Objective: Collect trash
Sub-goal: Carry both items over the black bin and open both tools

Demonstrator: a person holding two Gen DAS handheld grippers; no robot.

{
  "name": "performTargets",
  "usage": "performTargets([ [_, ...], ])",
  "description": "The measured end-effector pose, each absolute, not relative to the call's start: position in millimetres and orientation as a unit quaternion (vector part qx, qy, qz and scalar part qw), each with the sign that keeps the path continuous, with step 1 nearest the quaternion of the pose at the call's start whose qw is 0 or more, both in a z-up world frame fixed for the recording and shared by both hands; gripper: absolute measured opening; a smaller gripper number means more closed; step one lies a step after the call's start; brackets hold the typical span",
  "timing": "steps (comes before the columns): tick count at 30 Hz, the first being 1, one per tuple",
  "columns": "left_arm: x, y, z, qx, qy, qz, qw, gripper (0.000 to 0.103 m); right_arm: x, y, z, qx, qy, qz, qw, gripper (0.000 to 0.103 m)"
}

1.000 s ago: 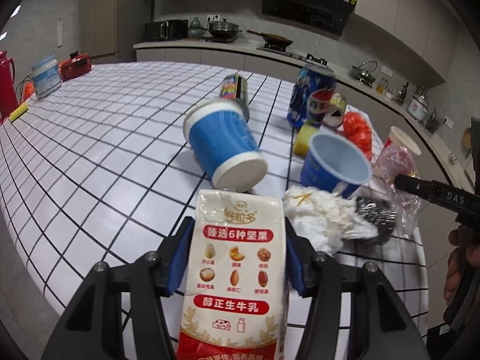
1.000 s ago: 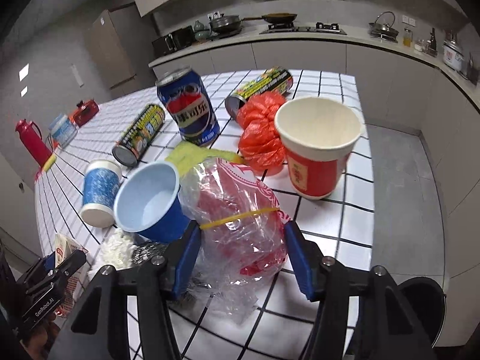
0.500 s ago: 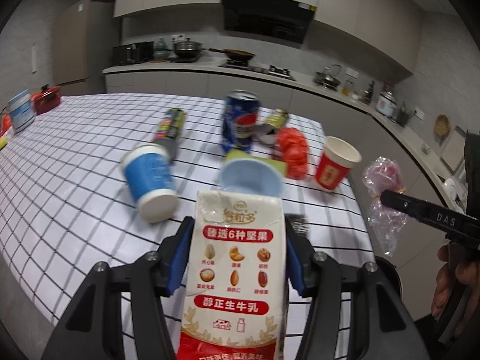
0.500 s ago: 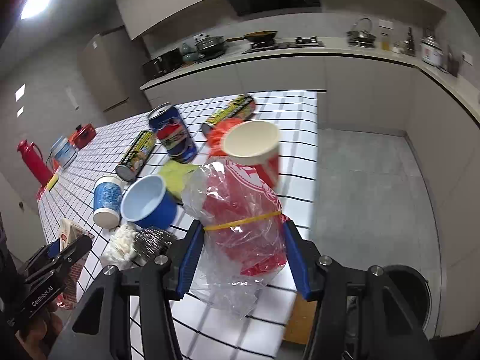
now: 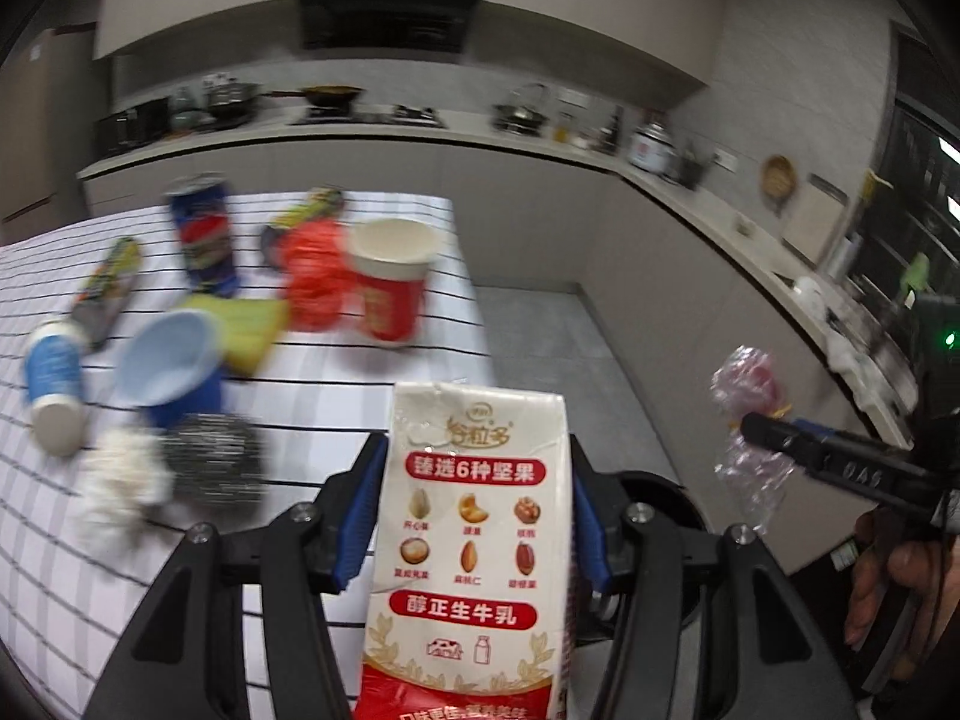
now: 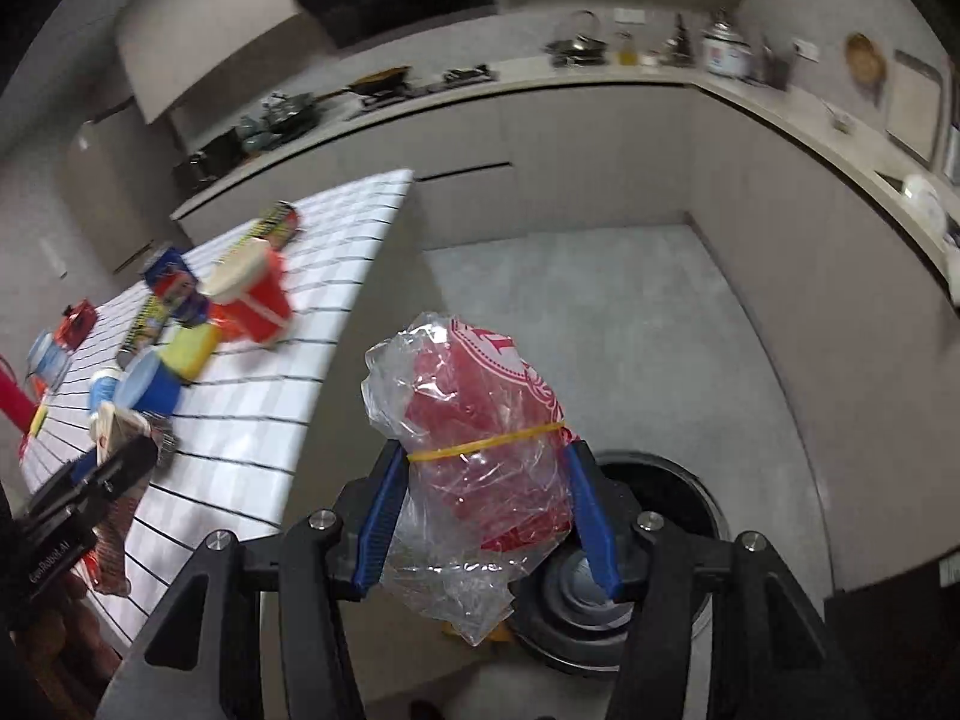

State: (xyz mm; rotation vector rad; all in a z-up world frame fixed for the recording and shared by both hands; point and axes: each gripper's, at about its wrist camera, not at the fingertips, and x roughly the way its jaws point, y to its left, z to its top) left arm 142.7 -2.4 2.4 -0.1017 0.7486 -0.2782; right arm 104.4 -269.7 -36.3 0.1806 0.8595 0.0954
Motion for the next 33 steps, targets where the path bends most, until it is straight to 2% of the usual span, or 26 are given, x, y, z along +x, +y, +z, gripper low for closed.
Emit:
performTargets([
  [6, 146, -72, -14, -0.032, 0.383, -0.177, 0.906, 0.057, 96, -320, -73, 0.084, 0.444, 0.035, 0.891, 0.055],
  [13, 148, -128, -61, -0.015, 0.429, -0.182, 0.884, 0.057, 102, -360, -125, 0.081, 0.478, 0.042, 0.874, 0.056],
  [27, 164, -182, -119, -0.040, 0.494, -0.197, 0.846, 0.054, 108, -369, -215, 0.014, 0.523, 0.106, 0.845, 0.056],
  [28, 167, -187, -124, -0.043, 0.507, -0.207, 0.836, 0.055, 110, -368, -223, 0.004, 0.528, 0.118, 0.841, 0.058],
  [29, 169, -190, -128, -0.044, 0.519, -0.208, 0.828, 0.058, 111, -368, -227, -0.004, 0.531, 0.120, 0.839, 0.064],
  [31, 168, -187, -126, -0.041, 0.517, -0.193, 0.833, 0.082, 112, -372, -237, -0.023, 0.536, 0.106, 0.837, 0.073],
  [33, 165, -178, -118, -0.045, 0.508, -0.180, 0.841, 0.083, 112, -376, -240, -0.017, 0.538, 0.106, 0.836, 0.073],
])
